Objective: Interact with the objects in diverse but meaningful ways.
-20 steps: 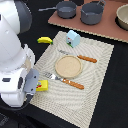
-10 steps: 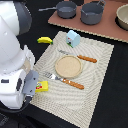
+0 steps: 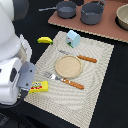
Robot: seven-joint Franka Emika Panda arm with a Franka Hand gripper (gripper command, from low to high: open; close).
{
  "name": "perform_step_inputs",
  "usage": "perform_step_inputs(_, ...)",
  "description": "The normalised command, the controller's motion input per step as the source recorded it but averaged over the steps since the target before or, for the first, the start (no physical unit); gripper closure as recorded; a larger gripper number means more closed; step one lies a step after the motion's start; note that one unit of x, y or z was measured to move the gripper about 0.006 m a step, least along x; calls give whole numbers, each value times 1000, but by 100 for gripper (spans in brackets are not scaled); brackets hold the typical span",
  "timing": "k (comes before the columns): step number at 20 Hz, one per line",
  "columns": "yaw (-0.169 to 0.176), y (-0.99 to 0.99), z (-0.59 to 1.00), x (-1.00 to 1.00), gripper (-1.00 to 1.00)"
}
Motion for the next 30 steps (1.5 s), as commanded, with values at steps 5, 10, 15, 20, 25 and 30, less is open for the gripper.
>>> perform_step_inputs(5,49,362,143,-897,-100)
perform_step_inputs(10,53,370,18,-919,-100)
perform_step_inputs(15,92,151,-41,-475,-100)
perform_step_inputs(20,212,-51,-91,-29,-100)
perform_step_inputs(25,170,-178,-135,0,-100)
perform_step_inputs(30,112,-145,-309,-18,-100)
